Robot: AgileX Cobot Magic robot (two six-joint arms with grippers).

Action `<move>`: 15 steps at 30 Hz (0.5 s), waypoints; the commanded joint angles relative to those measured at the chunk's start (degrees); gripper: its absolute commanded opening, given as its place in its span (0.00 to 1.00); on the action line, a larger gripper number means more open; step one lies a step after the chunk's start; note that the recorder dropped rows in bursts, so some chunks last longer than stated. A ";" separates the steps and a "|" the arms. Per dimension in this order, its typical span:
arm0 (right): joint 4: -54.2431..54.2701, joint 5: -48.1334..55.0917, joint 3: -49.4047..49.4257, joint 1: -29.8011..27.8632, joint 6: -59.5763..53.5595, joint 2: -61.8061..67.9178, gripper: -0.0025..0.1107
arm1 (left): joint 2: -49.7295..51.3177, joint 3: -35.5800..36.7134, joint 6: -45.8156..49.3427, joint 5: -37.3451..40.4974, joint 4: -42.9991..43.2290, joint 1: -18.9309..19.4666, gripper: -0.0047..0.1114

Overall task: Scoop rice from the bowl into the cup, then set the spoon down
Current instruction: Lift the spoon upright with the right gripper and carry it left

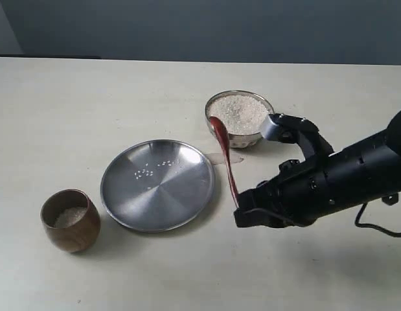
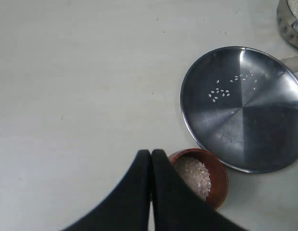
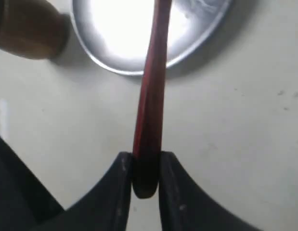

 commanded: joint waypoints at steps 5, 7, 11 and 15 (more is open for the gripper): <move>36.80 6.38 7.16 -0.08 -26.78 1.35 0.02 | 0.02 -0.25 -0.02 -0.57 0.03 0.02 0.04; 37.35 6.73 8.82 -0.08 -28.78 1.35 0.02 | 0.02 -0.25 -0.02 -0.57 0.03 0.02 0.04; 37.35 4.17 12.36 -0.08 -29.54 2.17 0.02 | 0.02 -0.25 -0.02 -0.57 0.03 0.02 0.04; 37.35 2.22 14.65 -0.08 -30.97 4.17 0.02 | 0.02 -0.25 -0.02 -0.57 0.03 0.02 0.04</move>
